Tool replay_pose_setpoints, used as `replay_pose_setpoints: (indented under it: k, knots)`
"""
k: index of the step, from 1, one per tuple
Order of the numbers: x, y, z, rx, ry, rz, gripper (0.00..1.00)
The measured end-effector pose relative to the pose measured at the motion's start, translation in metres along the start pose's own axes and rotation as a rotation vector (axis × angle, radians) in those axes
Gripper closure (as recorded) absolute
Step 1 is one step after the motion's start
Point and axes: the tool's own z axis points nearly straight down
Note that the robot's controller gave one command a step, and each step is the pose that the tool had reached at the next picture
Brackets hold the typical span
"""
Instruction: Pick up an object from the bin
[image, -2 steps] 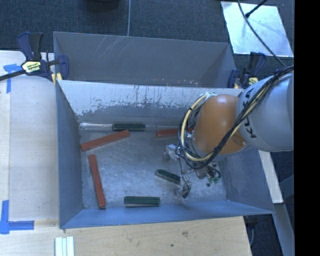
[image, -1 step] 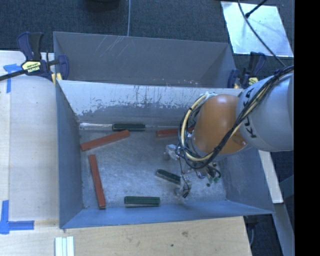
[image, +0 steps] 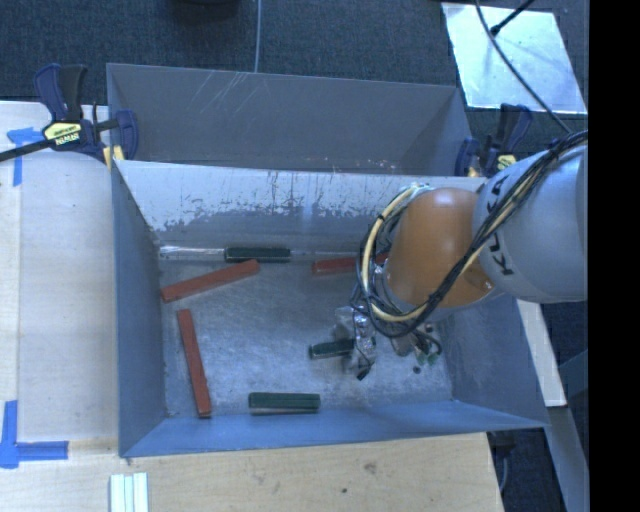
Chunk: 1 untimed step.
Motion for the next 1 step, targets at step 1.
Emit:
replay_pose_setpoints:
  k: [1]
  knots:
    - [-0.0010, -0.0001, -0.0088, 0.001, -0.004, -0.003, 1.00]
